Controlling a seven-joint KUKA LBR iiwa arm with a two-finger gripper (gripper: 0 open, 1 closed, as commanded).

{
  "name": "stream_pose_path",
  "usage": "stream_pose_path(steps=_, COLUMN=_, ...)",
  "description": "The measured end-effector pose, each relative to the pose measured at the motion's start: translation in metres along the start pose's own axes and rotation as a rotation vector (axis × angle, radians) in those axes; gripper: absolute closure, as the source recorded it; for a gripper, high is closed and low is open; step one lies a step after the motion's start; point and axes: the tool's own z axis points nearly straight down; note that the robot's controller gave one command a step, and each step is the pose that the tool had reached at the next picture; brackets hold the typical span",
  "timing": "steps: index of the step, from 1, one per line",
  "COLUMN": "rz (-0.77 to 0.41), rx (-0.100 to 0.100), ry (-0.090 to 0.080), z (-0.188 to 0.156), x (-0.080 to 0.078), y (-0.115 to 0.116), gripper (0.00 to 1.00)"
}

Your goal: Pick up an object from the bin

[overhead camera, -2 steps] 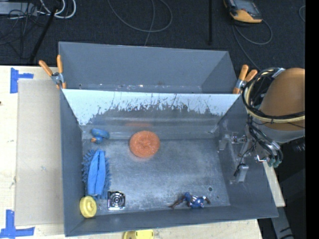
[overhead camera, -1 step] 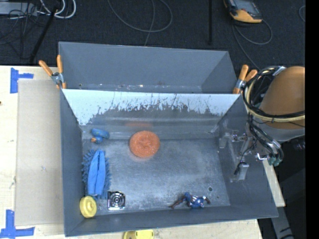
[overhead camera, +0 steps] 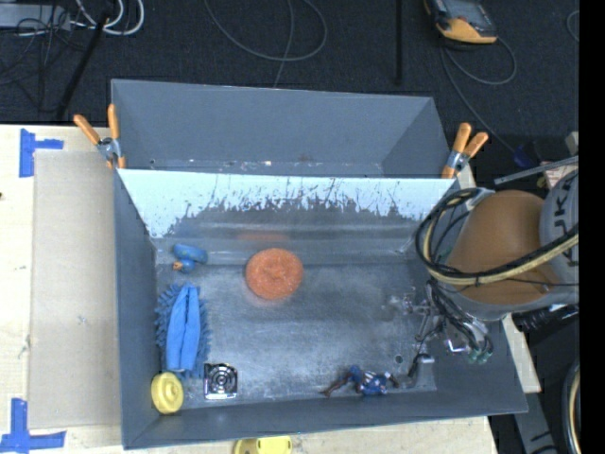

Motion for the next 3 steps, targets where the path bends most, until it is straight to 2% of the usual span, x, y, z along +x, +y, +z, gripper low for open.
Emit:
stream_pose_path(steps=1, rz=-0.193, rx=-0.002, ry=0.005, z=-0.001, x=0.01, y=0.033, gripper=0.0)
stream_pose_path(steps=2, rz=-0.006, rx=-0.001, ry=0.004, z=-0.006, x=0.014, y=0.04, gripper=0.0)
stream_pose_path(steps=3, rz=-0.059, rx=0.0, ry=-0.011, z=0.032, x=0.014, y=0.059, gripper=0.0)
